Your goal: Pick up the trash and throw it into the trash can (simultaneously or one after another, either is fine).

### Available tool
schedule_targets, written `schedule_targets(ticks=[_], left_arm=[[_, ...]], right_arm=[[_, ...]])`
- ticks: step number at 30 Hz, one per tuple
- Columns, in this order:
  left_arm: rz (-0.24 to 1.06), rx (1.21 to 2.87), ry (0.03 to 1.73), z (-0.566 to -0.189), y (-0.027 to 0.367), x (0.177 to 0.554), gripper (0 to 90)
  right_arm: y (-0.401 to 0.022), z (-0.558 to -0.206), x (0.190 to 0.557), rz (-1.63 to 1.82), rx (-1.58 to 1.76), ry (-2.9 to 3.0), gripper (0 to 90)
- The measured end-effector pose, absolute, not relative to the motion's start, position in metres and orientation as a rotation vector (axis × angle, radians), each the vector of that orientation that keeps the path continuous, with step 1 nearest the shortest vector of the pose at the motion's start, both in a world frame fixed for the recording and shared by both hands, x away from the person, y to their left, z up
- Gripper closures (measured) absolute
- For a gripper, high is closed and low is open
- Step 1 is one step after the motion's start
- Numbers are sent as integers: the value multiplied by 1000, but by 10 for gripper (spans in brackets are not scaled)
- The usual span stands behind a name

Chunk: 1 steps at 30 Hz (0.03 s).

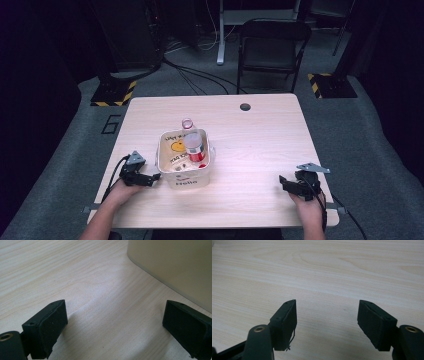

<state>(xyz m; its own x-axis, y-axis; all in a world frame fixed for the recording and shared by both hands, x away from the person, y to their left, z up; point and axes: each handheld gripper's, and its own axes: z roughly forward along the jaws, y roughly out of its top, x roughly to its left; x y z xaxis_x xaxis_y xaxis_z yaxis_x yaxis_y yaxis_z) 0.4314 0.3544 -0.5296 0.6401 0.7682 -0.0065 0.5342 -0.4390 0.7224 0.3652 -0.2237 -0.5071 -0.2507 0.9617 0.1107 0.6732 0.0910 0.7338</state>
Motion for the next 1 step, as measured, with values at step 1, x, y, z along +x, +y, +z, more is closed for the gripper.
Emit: schedule_targets(ticks=[1], left_arm=[[427, 2153, 1005, -529, 355, 432, 56]], right_arm=[[-224, -508, 366, 978, 1618, 1972, 287]])
